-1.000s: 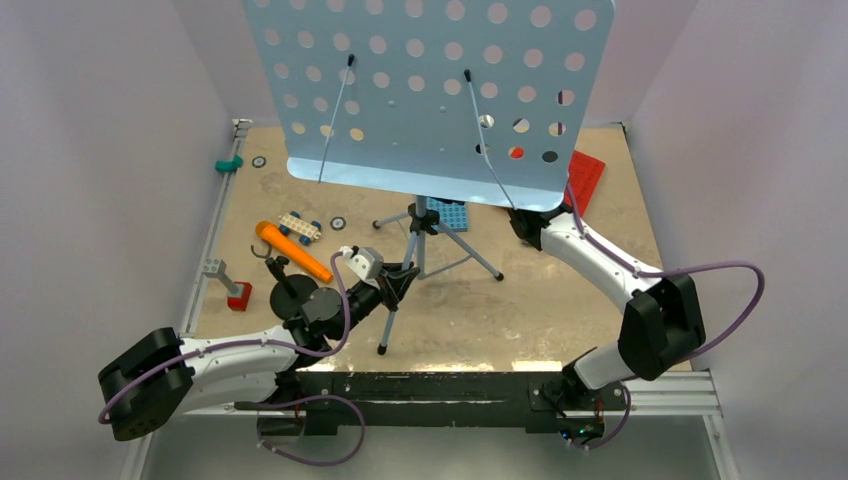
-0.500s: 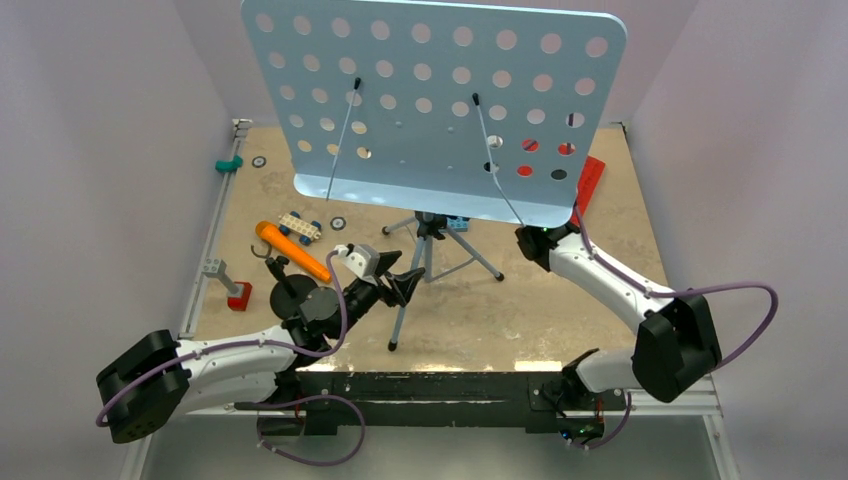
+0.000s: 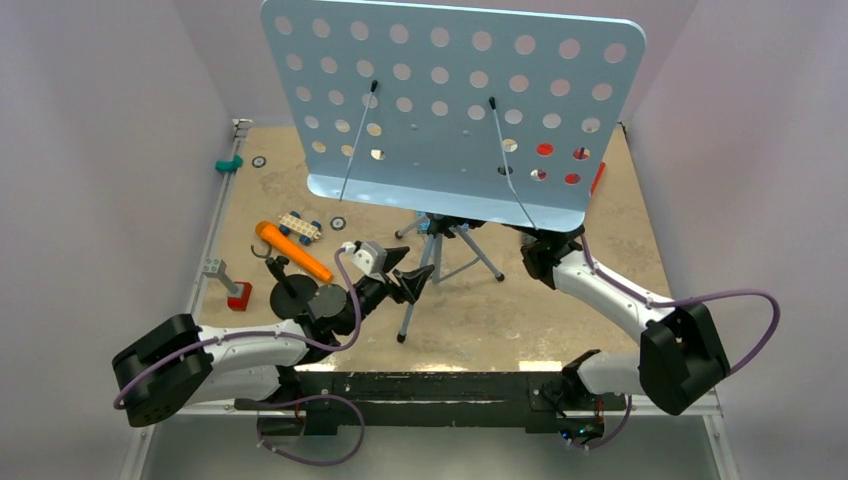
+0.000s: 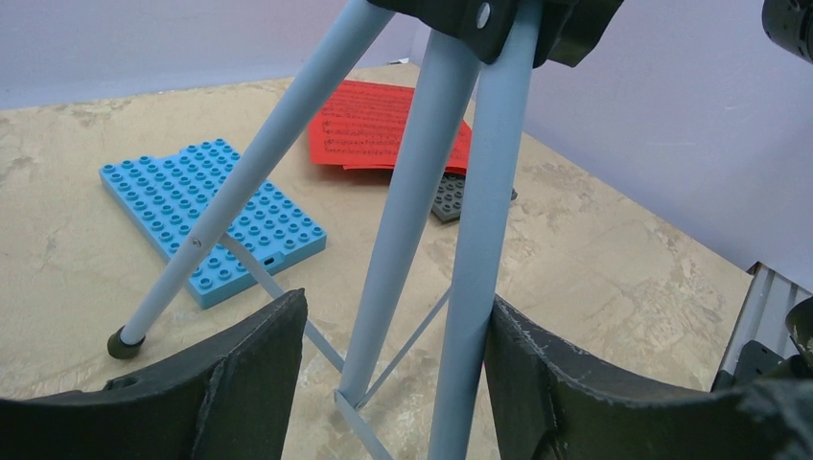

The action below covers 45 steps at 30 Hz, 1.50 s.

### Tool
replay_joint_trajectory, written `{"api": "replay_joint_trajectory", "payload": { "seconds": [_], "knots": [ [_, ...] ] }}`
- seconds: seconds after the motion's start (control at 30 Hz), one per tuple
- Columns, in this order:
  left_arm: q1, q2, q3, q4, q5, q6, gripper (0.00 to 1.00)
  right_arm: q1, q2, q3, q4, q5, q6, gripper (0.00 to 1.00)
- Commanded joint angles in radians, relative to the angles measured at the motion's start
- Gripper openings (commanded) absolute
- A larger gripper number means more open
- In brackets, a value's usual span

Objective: Pack up the instrument practice props

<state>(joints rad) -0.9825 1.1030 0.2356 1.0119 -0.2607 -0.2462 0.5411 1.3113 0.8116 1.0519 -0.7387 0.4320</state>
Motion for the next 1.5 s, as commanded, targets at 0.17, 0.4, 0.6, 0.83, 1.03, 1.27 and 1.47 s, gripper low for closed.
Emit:
{"api": "replay_joint_trajectory", "payload": {
  "seconds": [0.17,0.4,0.6,0.83,1.03,1.27,1.47],
  "knots": [
    [0.008,0.102,0.087,0.177,-0.044,0.096,0.86,-0.063,-0.015,-0.184,-0.269,-0.005,0.019,0.00],
    [0.027,0.120,0.110,0.250,-0.010,0.148,0.96,-0.064,-0.080,-0.237,-0.265,0.010,0.052,0.00],
    [0.036,0.183,0.146,0.349,0.056,0.188,1.00,-0.066,-0.136,-0.261,-0.295,0.018,0.064,0.00],
    [0.036,0.070,0.111,0.259,0.115,0.195,1.00,-0.075,-0.155,-0.251,-0.337,0.024,0.056,0.00],
    [0.047,-0.078,0.107,0.010,0.129,0.193,1.00,-0.082,-0.138,-0.233,-0.312,-0.013,0.107,0.00],
    [0.161,-0.005,0.160,0.013,0.297,0.146,1.00,-0.091,-0.120,-0.263,-0.288,-0.018,0.133,0.00],
    [0.165,0.127,0.206,0.130,0.438,0.102,1.00,-0.129,-0.116,-0.323,-0.212,-0.018,0.182,0.00]
  ]
}}
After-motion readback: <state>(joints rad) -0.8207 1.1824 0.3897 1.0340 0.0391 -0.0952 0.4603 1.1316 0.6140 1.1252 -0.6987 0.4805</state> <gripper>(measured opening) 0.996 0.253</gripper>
